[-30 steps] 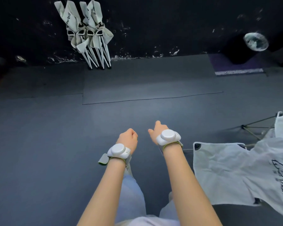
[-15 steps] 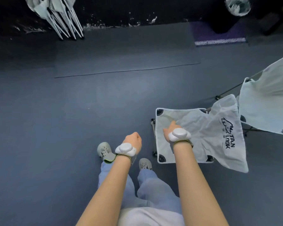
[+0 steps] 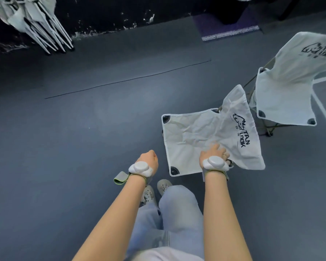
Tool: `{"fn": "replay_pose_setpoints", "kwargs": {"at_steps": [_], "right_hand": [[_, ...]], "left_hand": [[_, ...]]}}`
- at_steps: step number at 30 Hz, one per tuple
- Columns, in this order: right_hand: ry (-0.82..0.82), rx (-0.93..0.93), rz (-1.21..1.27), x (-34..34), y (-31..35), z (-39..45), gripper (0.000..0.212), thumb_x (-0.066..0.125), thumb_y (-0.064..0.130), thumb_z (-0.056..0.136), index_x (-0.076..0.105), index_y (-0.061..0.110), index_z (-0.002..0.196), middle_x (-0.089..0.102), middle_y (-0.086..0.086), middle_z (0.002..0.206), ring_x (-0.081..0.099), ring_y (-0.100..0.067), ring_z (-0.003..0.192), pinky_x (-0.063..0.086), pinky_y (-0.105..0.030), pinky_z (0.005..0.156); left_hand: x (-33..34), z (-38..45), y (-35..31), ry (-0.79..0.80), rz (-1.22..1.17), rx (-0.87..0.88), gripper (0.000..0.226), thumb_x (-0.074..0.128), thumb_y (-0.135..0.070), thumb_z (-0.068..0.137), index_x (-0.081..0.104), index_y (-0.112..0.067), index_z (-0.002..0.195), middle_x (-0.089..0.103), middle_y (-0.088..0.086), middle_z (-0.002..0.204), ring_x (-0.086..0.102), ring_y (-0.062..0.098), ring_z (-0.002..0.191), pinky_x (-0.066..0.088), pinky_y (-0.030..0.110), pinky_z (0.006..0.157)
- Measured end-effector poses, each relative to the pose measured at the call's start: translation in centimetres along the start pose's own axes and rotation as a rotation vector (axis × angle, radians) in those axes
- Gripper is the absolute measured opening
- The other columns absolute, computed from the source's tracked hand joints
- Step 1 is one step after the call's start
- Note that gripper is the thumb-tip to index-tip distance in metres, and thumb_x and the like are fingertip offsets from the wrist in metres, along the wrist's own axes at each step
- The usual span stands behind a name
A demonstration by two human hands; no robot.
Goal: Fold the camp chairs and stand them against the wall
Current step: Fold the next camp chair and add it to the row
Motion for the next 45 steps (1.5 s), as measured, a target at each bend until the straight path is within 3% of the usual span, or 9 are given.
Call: {"fn": "replay_pose_setpoints", "kwargs": {"at_steps": [6, 12, 15, 18, 22, 28, 33, 38, 45], "right_hand": [[-0.075, 0.186, 0.031, 0.6, -6.2, 3.7, 0.054, 0.054, 0.025, 0.091, 0.031, 0.004, 0.136, 0.031, -0.023, 0.144, 0.029, -0.037, 0.134, 0.032, -0.046, 0.104], [-0.180, 0.107, -0.037, -0.9, -11.0, 11.0, 0.068, 0.058, 0.026, 0.089, 0.023, 0.007, 0.144, 0.015, -0.022, 0.155, 0.011, -0.037, 0.145, 0.026, -0.051, 0.110], [-0.172, 0.088, -0.054, -0.7, -13.3, 15.6, 0.075, 0.062, 0.029, 0.088, 0.019, 0.009, 0.146, 0.034, -0.021, 0.147, 0.035, -0.038, 0.134, 0.036, -0.047, 0.100], [-0.075, 0.054, -0.043, 0.0, -15.5, 18.0, 0.054, 0.055, 0.029, 0.093, 0.029, 0.010, 0.137, 0.063, -0.025, 0.112, 0.060, -0.042, 0.101, 0.042, -0.039, 0.072], [-0.144, -0.002, -0.136, 0.7, -16.5, 19.2, 0.038, 0.049, 0.028, 0.097, 0.039, 0.006, 0.127, 0.067, -0.025, 0.095, 0.063, -0.043, 0.089, 0.033, -0.036, 0.064], [-0.190, -0.021, -0.212, 2.0, -16.0, 19.4, 0.059, 0.063, 0.042, 0.087, 0.039, 0.004, 0.125, 0.066, -0.020, 0.098, 0.064, -0.042, 0.088, 0.033, -0.036, 0.062], [-0.188, -0.042, -0.236, 2.4, -16.1, 19.3, 0.058, 0.070, 0.024, 0.082, 0.038, 0.004, 0.126, 0.061, -0.019, 0.108, 0.063, -0.043, 0.091, 0.035, -0.037, 0.063], [-0.189, -0.062, -0.272, 2.3, -16.0, 19.1, 0.054, 0.067, 0.012, 0.082, 0.038, 0.001, 0.126, 0.063, -0.024, 0.101, 0.062, -0.044, 0.089, 0.031, -0.035, 0.064], [-0.176, -0.115, -0.264, 2.0, -15.4, 18.3, 0.043, 0.056, 0.000, 0.084, 0.040, 0.002, 0.123, 0.061, -0.023, 0.104, 0.059, -0.044, 0.091, 0.027, -0.035, 0.064]], "left_hand": [[4.2, 0.0, -0.5, 0.007, 0.039, -0.092, 0.021, 0.029, -0.016, 0.096, 0.048, -0.011, 0.104, 0.063, 0.013, 0.102, 0.053, 0.030, 0.077, 0.042, 0.033, 0.067], [9.3, 3.4, -2.4, -0.045, -0.097, -0.213, 0.022, 0.033, -0.017, 0.098, 0.043, -0.008, 0.115, 0.061, 0.013, 0.104, 0.053, 0.030, 0.080, 0.043, 0.034, 0.071], [13.2, 6.0, -3.6, -0.056, -0.168, -0.252, 0.029, 0.038, -0.023, 0.098, 0.038, -0.010, 0.124, 0.057, 0.009, 0.112, 0.055, 0.030, 0.086, 0.045, 0.037, 0.075], [17.2, 8.5, -4.0, -0.054, -0.153, -0.281, 0.040, 0.049, -0.031, 0.094, 0.034, -0.012, 0.127, 0.059, 0.013, 0.117, 0.060, 0.035, 0.095, 0.051, 0.045, 0.084], [21.4, 12.2, -3.5, -0.123, -0.099, -0.348, 0.063, 0.062, -0.032, 0.088, 0.030, -0.009, 0.138, 0.046, 0.018, 0.132, 0.051, 0.039, 0.115, 0.048, 0.051, 0.090], [26.2, 15.8, -0.5, -0.109, -0.006, -0.542, 0.100, 0.074, -0.038, 0.077, 0.010, -0.012, 0.150, 0.036, 0.019, 0.145, 0.043, 0.039, 0.126, 0.042, 0.053, 0.094], [26.5, 17.1, -0.1, 0.055, -0.119, -0.575, 0.091, 0.060, -0.018, 0.092, -0.010, -0.011, 0.149, 0.051, 0.020, 0.137, 0.053, 0.036, 0.121, 0.040, 0.044, 0.100], [26.5, 17.5, 1.6, 0.076, -0.079, -0.447, 0.058, 0.059, -0.042, 0.088, 0.030, -0.004, 0.122, 0.060, 0.025, 0.117, 0.060, 0.042, 0.099, 0.050, 0.051, 0.088], [25.9, 18.1, 1.5, 0.069, -0.110, -0.423, 0.040, 0.051, -0.030, 0.095, 0.036, 0.000, 0.117, 0.058, 0.027, 0.115, 0.058, 0.042, 0.096, 0.045, 0.044, 0.078]]}}
Point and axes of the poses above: each hand's wrist, its own z-axis towards the middle knuckle, its own x-axis out of the palm, y = z × x, the point moved 1 cm from there along z, towards the middle knuckle
